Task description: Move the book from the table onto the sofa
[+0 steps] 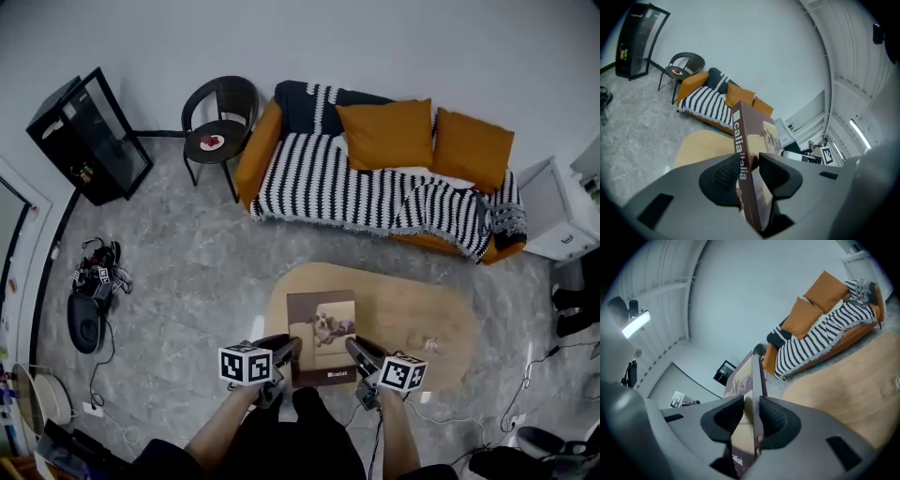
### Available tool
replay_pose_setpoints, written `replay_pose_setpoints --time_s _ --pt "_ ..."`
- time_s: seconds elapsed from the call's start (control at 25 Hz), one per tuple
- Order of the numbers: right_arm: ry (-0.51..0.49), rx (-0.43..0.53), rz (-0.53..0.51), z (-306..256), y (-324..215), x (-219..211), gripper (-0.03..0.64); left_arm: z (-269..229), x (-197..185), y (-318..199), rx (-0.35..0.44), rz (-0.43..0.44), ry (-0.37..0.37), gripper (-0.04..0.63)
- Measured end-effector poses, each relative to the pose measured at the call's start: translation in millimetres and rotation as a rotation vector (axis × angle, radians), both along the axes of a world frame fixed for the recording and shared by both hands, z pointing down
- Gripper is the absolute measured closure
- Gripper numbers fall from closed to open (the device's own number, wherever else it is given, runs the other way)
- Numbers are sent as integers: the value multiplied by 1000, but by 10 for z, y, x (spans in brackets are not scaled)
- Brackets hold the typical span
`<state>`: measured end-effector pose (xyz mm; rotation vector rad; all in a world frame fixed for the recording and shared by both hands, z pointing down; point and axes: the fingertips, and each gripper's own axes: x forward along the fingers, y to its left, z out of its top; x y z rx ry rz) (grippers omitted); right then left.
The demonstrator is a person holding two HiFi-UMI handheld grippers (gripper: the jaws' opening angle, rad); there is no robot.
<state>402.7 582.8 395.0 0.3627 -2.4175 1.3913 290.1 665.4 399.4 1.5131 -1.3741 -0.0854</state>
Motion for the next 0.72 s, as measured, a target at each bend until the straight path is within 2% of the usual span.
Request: replay_pose_setpoints --time_s 0.28,0.72 --pt "-24 33 3 -268 65 -121 495 -275 -143 50 33 10 -30 462" --pt "-55 58 0 -397 155 -184 495 -375 -200 144 50 5 -35 465"
